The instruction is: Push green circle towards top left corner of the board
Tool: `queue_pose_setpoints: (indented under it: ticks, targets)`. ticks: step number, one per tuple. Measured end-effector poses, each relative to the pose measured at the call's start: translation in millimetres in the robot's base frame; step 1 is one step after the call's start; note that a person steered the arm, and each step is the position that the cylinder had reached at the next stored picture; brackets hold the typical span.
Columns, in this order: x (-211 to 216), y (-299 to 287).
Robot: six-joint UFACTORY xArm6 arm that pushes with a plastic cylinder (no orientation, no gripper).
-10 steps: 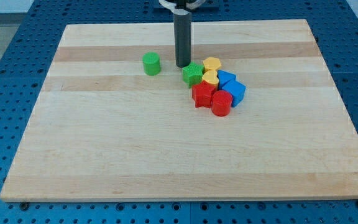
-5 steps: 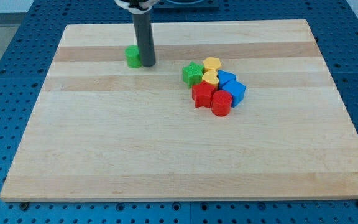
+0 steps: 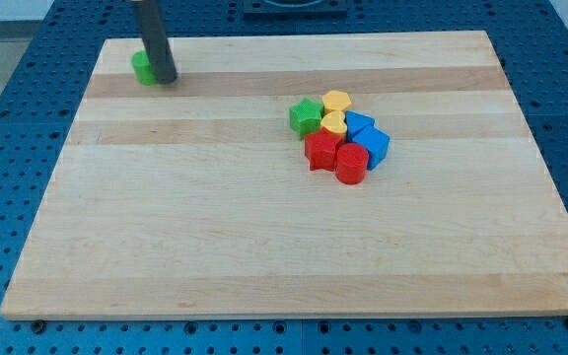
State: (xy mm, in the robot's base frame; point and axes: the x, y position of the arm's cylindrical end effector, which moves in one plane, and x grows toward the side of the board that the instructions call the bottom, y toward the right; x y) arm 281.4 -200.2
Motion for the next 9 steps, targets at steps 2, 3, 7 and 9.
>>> queue_pose_setpoints:
  ticks: [2, 3, 7, 9]
  targets:
    - [0.0, -47.4]
    - [3.1, -77.2]
    - [-34.9, -48.3]
    - [6.6, -65.9]
